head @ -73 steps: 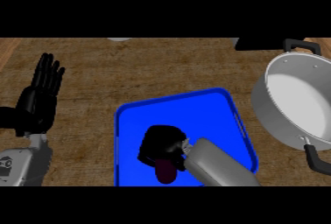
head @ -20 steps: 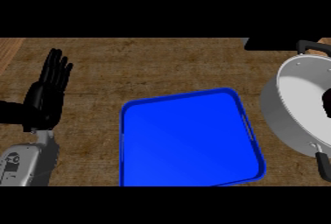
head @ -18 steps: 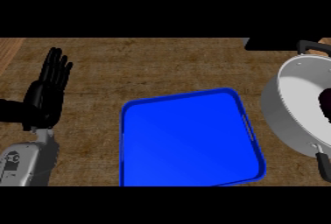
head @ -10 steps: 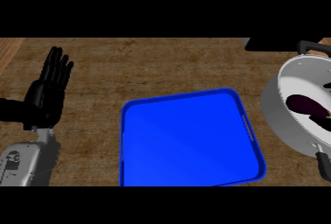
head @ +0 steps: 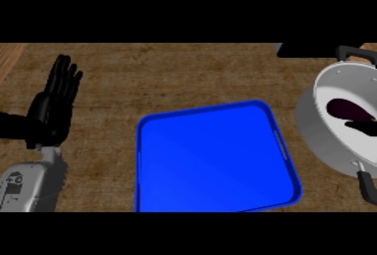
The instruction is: Pick the eggplant from the tray and place it in the pot
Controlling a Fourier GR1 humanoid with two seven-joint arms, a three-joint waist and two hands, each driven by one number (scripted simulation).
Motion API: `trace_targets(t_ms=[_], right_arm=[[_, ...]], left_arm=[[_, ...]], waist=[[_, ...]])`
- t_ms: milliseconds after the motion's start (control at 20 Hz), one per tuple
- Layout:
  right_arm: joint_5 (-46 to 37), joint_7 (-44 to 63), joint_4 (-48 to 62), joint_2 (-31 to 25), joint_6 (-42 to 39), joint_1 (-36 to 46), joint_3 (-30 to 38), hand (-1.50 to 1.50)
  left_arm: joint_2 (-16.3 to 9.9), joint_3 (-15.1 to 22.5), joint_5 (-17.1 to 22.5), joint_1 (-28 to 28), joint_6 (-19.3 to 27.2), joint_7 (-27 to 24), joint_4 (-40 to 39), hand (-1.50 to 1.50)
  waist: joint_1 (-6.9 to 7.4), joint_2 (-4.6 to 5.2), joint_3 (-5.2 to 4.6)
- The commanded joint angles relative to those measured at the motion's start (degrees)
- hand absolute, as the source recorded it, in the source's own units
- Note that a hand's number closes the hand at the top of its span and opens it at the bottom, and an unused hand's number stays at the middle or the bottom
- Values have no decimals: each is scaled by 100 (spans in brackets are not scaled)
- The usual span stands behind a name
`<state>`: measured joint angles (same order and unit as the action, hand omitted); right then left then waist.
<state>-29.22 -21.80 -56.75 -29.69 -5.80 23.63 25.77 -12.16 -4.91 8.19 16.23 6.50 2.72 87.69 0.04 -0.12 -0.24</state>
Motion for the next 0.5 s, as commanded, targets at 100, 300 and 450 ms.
trace_targets(t_ms=[100,300,450], right_arm=[[1138,330,41,25,-550,112,789,-150],[1786,680,39,-79,-811,90,1272,-150],[2023,275,476,-411,-826,106,1504,-150]], left_arm=[[-93,-121,126,-81,-20,296,337,0],[-78,-194,107,-149,-171,-196,-5,0],[-62,-236,113,-52,-137,-58,-62,0]], waist=[[-3,-8,27],[-37,2,23],[-2,15,26]])
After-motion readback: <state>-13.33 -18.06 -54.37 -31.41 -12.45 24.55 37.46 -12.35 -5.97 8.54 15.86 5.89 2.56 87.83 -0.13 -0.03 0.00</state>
